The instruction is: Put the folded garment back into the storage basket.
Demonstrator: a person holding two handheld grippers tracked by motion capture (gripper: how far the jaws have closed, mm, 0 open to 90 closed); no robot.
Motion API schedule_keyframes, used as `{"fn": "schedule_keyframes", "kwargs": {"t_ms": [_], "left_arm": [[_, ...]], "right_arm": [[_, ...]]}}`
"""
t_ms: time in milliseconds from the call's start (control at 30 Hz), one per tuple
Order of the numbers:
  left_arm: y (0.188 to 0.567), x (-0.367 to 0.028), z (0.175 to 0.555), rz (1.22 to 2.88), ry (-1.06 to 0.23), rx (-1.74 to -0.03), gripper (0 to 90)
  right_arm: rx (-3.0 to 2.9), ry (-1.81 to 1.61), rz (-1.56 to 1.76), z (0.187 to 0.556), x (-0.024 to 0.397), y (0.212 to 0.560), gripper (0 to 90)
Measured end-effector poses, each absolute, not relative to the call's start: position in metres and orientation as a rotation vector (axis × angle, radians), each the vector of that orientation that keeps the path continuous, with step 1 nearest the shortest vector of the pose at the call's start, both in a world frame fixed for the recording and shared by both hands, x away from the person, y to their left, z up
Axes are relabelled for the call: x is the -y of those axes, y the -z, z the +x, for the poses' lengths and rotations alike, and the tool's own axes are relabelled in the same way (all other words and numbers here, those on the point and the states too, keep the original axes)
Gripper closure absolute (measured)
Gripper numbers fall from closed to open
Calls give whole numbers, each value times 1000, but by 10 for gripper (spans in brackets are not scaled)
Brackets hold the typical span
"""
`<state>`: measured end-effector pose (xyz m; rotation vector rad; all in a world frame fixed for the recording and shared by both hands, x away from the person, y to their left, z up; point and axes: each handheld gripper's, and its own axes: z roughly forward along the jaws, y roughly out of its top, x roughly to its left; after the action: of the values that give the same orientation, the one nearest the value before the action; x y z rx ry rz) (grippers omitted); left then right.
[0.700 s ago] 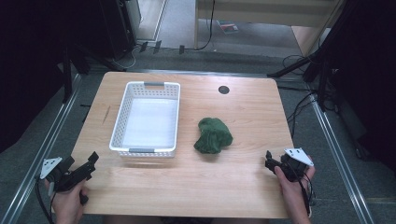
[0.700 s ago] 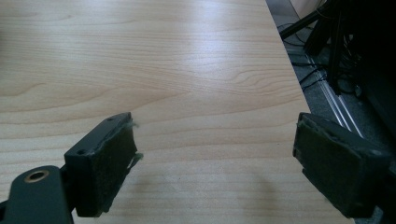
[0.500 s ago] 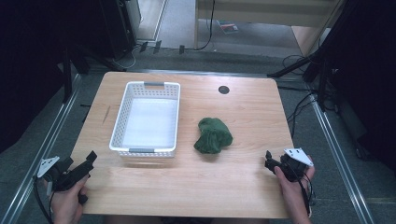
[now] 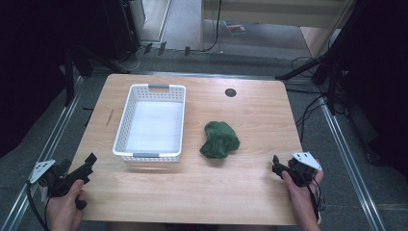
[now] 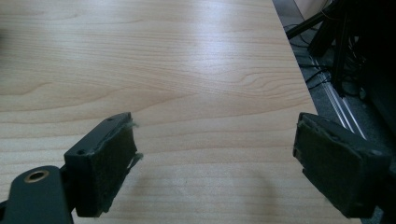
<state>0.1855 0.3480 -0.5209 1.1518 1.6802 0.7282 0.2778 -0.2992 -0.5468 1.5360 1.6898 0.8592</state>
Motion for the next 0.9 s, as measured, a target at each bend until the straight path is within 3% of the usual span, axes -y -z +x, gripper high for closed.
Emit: {"fn": "schedule_keyframes", "kwargs": {"t_ms": [667,900], "left_arm": [[489,-312,185,1261,-782,-1618,22],[481,-298,191,1295,-745,-1592,22]], "right_arm": [[-1689,-905,1531,284,298,546,133],[-1694,-901,1534,284,298,546,133]]}}
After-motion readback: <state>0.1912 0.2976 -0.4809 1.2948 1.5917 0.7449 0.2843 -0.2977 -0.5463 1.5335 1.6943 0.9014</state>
